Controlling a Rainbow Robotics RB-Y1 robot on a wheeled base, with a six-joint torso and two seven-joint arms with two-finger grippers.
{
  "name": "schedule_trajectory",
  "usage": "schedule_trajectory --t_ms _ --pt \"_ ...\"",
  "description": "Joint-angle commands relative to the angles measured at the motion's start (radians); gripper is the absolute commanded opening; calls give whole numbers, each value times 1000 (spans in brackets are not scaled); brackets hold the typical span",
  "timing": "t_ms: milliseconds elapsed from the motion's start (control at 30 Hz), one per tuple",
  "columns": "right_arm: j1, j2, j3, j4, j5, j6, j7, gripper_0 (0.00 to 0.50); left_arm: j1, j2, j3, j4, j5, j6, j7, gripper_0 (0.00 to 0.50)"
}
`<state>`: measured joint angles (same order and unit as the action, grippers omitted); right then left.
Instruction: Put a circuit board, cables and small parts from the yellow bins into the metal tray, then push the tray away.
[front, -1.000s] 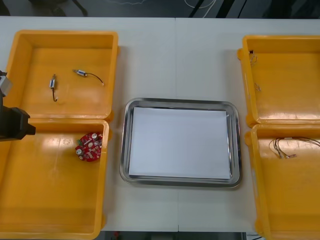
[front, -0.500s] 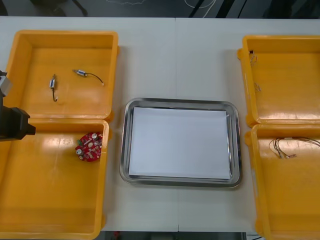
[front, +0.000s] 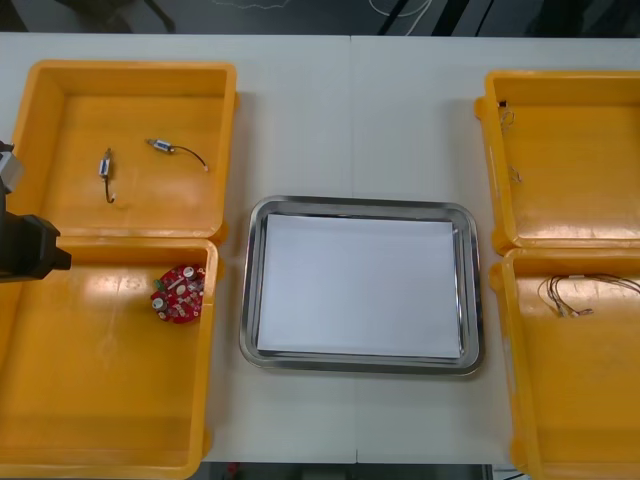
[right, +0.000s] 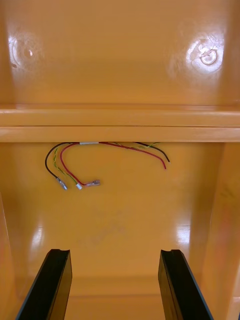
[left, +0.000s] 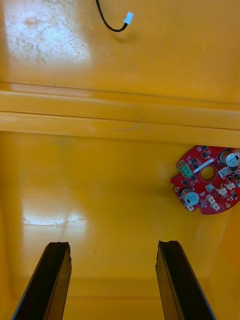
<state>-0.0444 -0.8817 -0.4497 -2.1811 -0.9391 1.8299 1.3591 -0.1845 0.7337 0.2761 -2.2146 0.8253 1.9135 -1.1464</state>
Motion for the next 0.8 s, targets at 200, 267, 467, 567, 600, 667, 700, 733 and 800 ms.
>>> schedule_trajectory --t_ms 200,267,467,567,600,667,700,733,800 --pt "12 -11 -35 -6 -9 -6 6 500 -18 42 29 -28 6 6 -78 500" --pt "12 -11 -35 -6 -9 -6 6 500 -18 42 29 -28 6 6 -78 500" --pt "12 -11 -35 -6 -9 -6 6 500 -18 42 29 -28 6 6 -78 500" --pt "12 -11 -35 -6 -9 -6 6 500 -18 42 29 -28 6 6 -78 500" --pt "12 -11 -35 -6 -9 -6 6 500 -18 42 29 -28 6 6 -78 500" --pt "12 -11 -35 -6 -9 -6 6 500 -18 42 29 -28 6 6 -78 500" --pt "9 1 -37 -5 -6 -12 6 500 -18 42 29 -28 6 6 -78 500" --pt "14 3 -37 -5 -4 -14 5 500 -18 42 29 -28 6 6 -78 500" --pt "11 12 -38 -8 2 -28 1 500 -18 42 29 -28 6 6 -78 500"
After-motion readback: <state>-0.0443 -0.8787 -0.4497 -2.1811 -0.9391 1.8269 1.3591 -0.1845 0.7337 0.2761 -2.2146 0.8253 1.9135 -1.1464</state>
